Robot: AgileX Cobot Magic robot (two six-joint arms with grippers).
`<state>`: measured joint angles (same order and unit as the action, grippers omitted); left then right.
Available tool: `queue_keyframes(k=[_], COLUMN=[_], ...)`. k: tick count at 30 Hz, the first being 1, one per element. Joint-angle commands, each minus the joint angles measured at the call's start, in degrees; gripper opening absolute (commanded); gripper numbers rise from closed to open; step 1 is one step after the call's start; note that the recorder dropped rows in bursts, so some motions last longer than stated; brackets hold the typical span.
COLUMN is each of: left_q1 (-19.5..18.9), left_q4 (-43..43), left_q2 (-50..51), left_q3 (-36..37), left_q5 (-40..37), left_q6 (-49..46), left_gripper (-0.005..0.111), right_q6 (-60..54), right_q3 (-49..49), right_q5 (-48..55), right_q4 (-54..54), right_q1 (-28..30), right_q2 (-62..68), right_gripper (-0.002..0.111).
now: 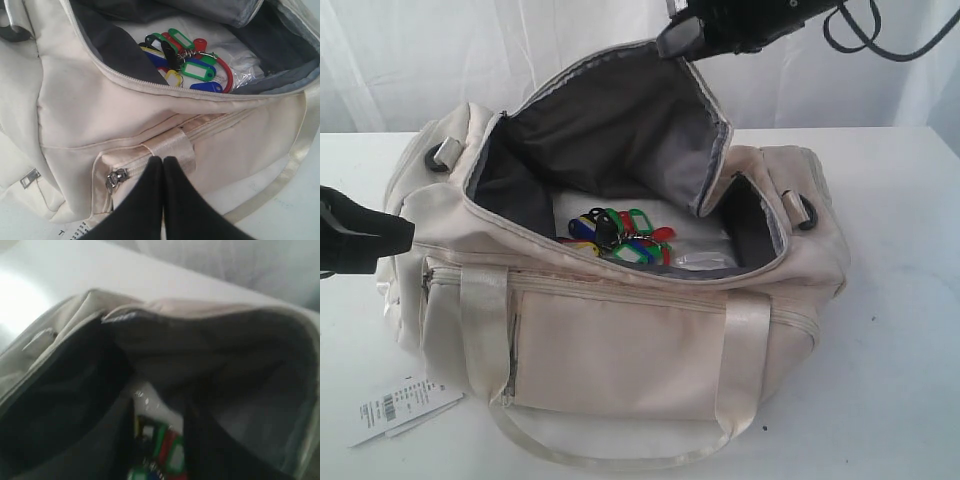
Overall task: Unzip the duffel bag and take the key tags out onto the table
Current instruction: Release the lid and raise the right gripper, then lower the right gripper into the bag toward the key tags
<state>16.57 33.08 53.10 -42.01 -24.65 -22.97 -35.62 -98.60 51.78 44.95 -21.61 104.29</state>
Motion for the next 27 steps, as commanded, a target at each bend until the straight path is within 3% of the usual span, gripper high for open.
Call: queue_keyframes(k=[1,4,7,13,21,27], left_q1=[0.17,0.17,0.17,0.17,0.17,0.17], left_q4=[0.76,0.76,0.76,0.76,-0.39,-7.08], left_q2=[-0.4,-0.4,-0.4,-0.4,-0.4,-0.4], left_q3=[0.21,0.21,0.21,0.21,0.21,0.21], left_q5=[-0.88,-0.88,-0.65,-0.41,-0.26,-0.26], left_q6=[-2.05,-2.79,-2.91,-2.91,-3.01,-6.33], left_gripper=[0.0,0.0,0.0,0.0,0.0,0.0], right_q6=[-1.85,-1.85,-3.18,-3.18,-1.66,8.09], right_q3=[-0.09,1.13,8.48,26.11,27.14,27.14], right_q5=[13.97,18.18,17.59,1.25,2.04,1.94], right_q4=[-0.39,-0.82,-2.9,-7.63,-7.76,-18.73], right_q1=[0.42,0.42,-0.75,-6.32,-8.2,-8.2], right_q2=[-0.47,-0.58,-2.88,-7.42,-8.79,-11.42], right_gripper=[0.0,0.0,0.0,0.0,0.0,0.0])
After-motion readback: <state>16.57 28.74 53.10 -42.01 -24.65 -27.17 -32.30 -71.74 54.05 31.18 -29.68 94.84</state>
